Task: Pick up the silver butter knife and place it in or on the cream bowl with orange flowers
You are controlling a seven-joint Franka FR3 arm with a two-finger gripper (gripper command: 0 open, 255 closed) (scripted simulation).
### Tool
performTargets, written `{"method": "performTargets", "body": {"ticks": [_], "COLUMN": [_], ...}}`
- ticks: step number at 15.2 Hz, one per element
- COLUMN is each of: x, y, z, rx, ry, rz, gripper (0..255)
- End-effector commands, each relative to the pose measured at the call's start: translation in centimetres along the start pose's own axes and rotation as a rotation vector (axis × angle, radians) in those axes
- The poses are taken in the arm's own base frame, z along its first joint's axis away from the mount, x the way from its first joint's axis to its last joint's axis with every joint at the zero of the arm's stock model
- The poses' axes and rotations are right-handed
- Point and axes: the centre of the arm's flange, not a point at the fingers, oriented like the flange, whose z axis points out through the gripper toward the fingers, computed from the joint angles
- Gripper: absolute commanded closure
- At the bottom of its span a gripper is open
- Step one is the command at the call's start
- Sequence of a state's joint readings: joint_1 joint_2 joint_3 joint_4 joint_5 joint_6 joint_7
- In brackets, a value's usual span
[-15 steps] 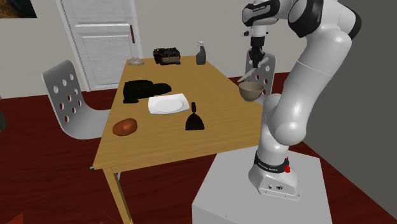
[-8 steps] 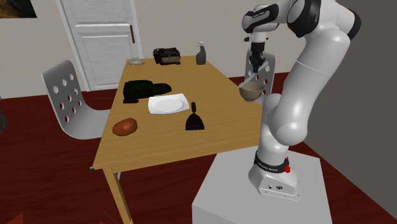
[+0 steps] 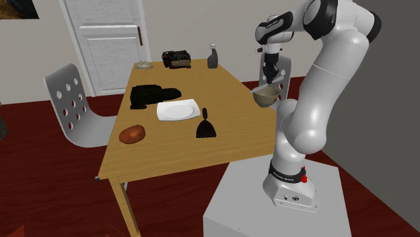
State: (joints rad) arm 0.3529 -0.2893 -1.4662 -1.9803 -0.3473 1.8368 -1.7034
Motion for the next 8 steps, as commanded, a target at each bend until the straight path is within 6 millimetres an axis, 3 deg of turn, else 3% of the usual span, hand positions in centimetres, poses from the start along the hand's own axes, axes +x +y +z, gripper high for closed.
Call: {"method": "performTargets", "body": {"ticks": [1,8], "x": [0.1,0.11], "y": [0.12,0.16], "z": [0.93,1.26], "rx": [0.0,0.0], "ry": [0.0,0.0], "rz": [0.0,0.0], "gripper": [255,255]}}
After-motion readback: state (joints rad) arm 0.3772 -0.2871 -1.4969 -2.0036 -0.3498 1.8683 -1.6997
